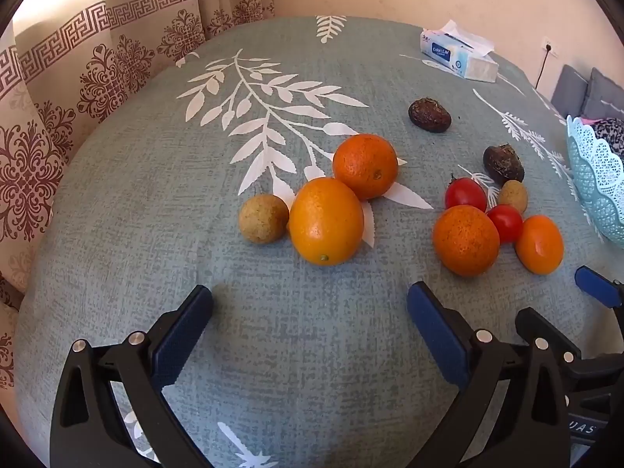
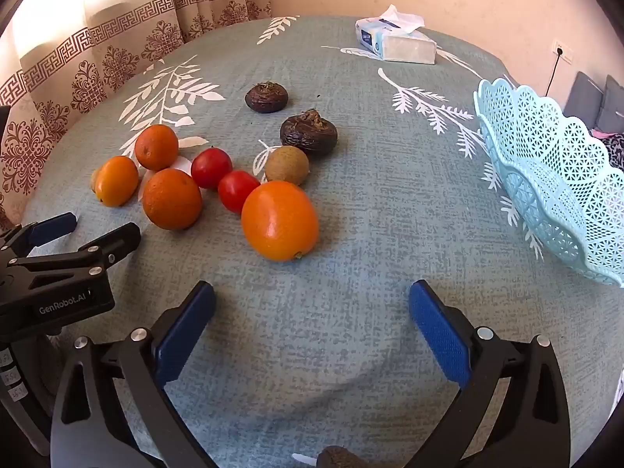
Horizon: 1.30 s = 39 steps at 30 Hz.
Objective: Organize fruits
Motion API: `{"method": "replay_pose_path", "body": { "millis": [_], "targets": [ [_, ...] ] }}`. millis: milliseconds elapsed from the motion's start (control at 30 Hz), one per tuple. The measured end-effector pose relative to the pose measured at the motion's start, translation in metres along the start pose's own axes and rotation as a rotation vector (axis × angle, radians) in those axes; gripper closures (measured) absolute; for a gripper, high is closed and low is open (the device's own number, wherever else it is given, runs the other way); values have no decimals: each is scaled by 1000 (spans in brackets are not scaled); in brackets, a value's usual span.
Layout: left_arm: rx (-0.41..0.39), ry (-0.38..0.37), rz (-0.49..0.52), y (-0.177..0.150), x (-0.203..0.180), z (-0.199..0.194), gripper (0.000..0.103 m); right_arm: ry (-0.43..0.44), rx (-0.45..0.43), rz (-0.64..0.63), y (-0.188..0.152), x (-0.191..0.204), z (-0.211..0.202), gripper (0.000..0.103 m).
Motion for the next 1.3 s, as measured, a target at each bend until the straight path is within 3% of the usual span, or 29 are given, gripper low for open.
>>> {"method": "replay_pose_path", "body": {
  "millis": [1300],
  "targets": [
    [-8,9,11,0,0,-1,5,1,-1,1,1,-1,0,2]
  ]
}}
Point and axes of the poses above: each gripper's, at about its wrist camera, not at the fingertips, and z roughly the way its jaws point, x to its left, y to its top, the point moved 5 cm from there along z, roughly the way its jaws point, and after that the axes turned 4 degrees about z, right-handed, at the moved point
